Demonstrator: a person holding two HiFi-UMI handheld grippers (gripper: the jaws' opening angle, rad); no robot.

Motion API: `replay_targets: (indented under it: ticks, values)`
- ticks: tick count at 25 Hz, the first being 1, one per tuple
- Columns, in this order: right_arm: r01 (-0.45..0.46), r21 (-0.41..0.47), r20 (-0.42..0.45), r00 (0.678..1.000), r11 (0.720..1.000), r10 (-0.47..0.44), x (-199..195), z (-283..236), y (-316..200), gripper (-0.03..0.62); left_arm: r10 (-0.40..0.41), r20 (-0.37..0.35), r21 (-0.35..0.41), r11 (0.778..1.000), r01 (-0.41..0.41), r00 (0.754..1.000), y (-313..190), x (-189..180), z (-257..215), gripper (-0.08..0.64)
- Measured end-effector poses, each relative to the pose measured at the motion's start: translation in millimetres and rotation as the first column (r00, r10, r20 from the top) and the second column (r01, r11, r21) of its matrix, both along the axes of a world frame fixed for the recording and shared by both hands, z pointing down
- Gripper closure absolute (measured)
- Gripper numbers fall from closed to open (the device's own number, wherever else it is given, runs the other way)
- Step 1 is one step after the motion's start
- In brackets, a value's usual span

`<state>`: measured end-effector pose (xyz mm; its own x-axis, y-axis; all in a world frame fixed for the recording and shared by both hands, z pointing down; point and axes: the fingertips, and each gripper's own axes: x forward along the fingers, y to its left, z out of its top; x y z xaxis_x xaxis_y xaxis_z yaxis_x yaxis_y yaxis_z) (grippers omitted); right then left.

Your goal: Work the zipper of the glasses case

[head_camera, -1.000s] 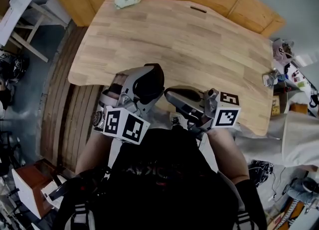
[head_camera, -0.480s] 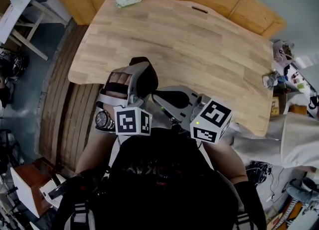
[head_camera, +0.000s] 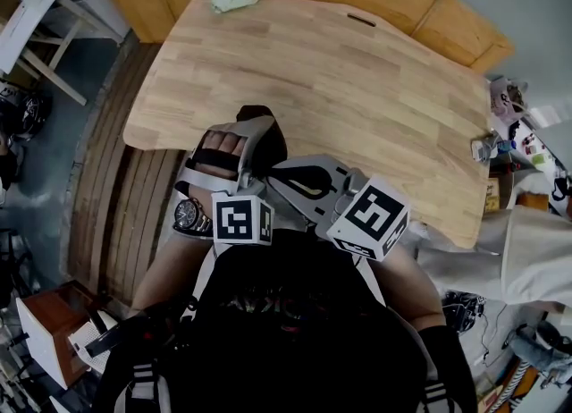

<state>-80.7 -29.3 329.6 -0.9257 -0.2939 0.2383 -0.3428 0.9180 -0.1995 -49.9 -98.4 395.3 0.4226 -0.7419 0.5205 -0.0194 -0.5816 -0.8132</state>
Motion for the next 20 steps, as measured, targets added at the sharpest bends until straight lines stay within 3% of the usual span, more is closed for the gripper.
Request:
replay_targets:
  ticks: [6, 9, 15, 20]
  values:
    - [0.078, 0.125, -0.098, 0.993, 0.989, -0.066, -0.1, 1.9, 2.5, 0.575, 0.012, 0.032, 0.015, 1.0, -0.013, 0.999, 0.8, 4.9, 0.0, 0.262]
    - [0.082, 0.137, -0.082, 0.994, 0.987, -0.072, 2.2, 0.2, 2.8, 0.575, 0.012, 0.032, 0.02, 1.0, -0.013, 0.999, 0.9, 8.3, -1.5, 0.262]
    - [0.06, -0.009, 0.139, 0.989, 0.998, -0.058, 15.4, -18.0, 5.0, 0.575, 0.06, -0.094, 0.057, 0.997, -0.054, 0.994, 5.1, 14.8, -22.2, 0.261]
    - [0.106, -0.079, 0.296, 0.952, 0.991, -0.078, 32.9, -38.0, 6.1, 0.575, 0.17, -0.219, 0.169, 0.976, -0.134, 0.961, 15.5, 18.6, -51.9, 0.248]
